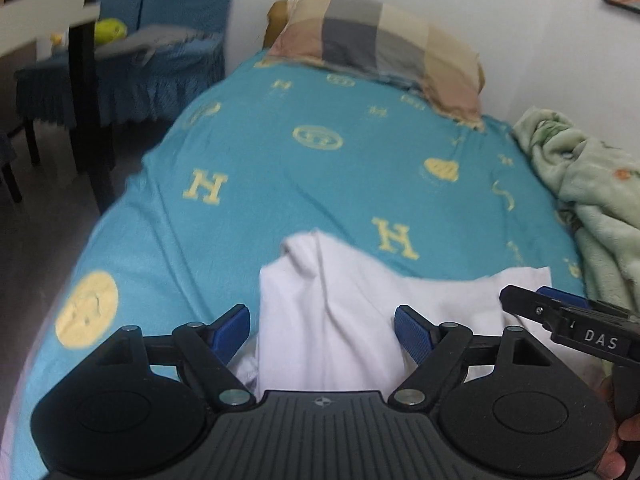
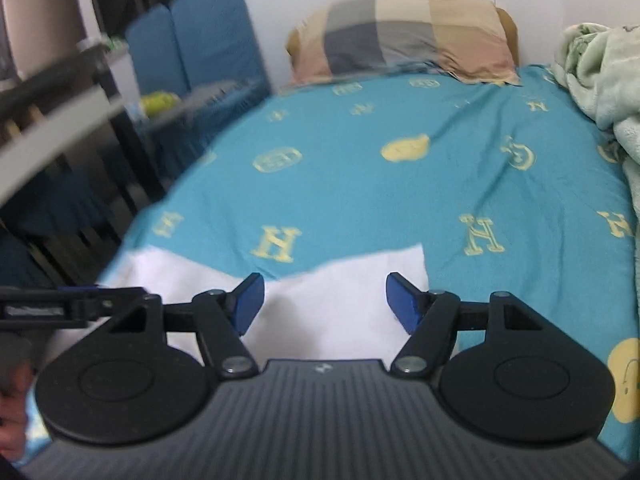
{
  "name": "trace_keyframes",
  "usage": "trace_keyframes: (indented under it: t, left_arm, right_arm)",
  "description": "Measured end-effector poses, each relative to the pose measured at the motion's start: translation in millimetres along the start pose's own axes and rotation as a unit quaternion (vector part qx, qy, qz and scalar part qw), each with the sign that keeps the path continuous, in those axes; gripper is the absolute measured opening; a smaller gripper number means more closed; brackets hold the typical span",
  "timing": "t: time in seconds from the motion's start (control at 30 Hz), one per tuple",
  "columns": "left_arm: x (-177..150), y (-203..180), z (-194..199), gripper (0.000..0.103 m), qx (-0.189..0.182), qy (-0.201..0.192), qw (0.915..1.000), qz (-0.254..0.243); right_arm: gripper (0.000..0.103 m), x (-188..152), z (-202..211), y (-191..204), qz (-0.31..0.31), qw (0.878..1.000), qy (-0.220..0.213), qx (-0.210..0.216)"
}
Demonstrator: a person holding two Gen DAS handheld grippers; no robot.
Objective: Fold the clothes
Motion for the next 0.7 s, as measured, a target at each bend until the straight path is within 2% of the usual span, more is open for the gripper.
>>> trace_keyframes:
  t: [0.17, 0.4, 0.53, 0.7]
  left_arm:
    - [-15.4, -1.3, -22.5, 0.081, 0.012, 0.012, 0.9996, -0.020]
    - [-16.0, -4.9, -26.6, 0.082, 0.018, 0.005, 0.9994, -0.031]
    - [-11.3, -9.7, -11.2, 0.080, 0.021, -0.007, 0.9989, -0.040]
    - [-5.7, -16.6, 36.6, 0.081, 0.007, -0.046, 0.9978, -0.047]
  right_arm:
    - [0.069, -16.3, -16.5, -8.6, 0.011, 1.000, 0.013, -0.018]
    - [0.071, -17.9, -19.1, -10.1, 0.005, 1.000, 0.010, -0.016]
    - [0.070, -13.2, -5.2, -6.1, -0.004, 1.000, 0.002, -0.017]
    - [0.070, -4.8, 32.0, 6.2, -0.012, 0.999, -0.022, -0.019]
Point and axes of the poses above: each gripper's, at about its wrist camera, not at the fingertips, and z roughly against the way its jaws point, y to its left, x to its top, the point moved 10 cm from there along -z, roughly the way its jaws point, and after that the axes turned 14 degrees about x, right-handed, at the moved point
